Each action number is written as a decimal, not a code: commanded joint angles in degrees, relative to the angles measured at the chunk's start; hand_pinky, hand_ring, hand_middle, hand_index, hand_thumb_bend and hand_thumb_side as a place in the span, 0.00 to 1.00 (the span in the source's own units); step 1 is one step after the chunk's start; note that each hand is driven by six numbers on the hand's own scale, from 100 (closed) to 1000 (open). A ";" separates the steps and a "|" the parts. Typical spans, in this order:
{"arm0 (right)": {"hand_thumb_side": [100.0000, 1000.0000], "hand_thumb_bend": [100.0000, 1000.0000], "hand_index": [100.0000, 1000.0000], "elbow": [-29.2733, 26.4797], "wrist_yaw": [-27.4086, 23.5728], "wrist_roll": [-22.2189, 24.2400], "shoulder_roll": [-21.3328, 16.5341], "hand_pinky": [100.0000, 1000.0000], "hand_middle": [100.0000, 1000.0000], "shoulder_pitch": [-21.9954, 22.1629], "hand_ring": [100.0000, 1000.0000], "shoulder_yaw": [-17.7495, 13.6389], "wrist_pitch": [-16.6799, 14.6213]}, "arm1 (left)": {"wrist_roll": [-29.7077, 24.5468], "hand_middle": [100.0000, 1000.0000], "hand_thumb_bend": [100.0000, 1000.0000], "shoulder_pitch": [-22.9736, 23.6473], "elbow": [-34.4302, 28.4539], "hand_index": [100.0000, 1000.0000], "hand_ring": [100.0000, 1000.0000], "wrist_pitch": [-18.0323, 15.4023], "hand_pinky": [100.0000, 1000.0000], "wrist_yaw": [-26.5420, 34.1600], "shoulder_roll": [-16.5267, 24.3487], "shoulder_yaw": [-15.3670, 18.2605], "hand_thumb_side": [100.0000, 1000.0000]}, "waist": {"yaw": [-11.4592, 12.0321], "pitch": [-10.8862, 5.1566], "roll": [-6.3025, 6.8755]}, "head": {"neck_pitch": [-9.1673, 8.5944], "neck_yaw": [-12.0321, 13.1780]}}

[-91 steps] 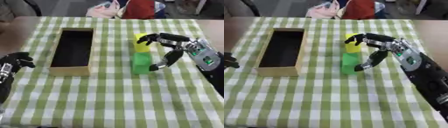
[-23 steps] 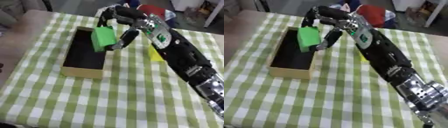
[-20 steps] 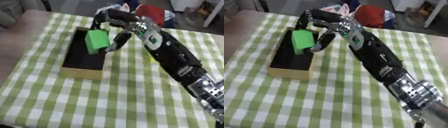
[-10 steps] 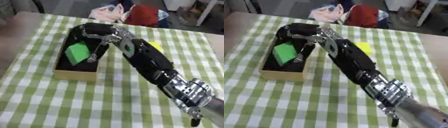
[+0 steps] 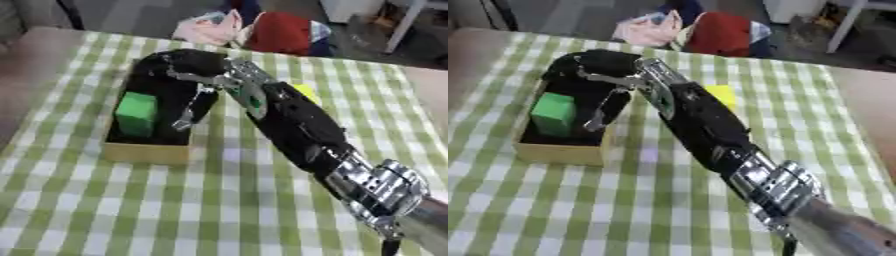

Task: Pick up objects on the table and place them in the box.

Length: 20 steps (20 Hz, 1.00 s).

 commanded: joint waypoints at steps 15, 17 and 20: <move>0.52 0.56 0.94 -5.04 -20.69 12.01 -12.39 0.77 0.83 3.65 1.00 -3.46 6.18 | -0.51 0.53 0.00 1.75 0.08 0.70 0.51 -0.03 0.70 -1.56 1.66 1.19 0.71 | -6.48 -2.13 1.71 | 0.18 3.16; 0.55 0.56 0.94 -4.02 -20.48 13.26 -13.41 0.77 0.83 4.80 1.00 -4.19 6.18 | -0.52 0.53 0.00 1.93 0.09 0.70 0.51 -0.15 0.70 -1.70 1.66 1.31 0.71 | -7.06 -2.10 1.94 | 0.07 3.50; 0.58 0.56 0.94 -2.70 -18.89 13.78 -14.80 0.77 0.83 6.57 1.00 -5.09 5.68 | -0.52 0.53 0.00 2.16 0.13 0.70 0.51 -0.32 0.70 -1.96 1.63 1.44 0.71 | -7.95 -1.98 2.22 | -0.05 3.80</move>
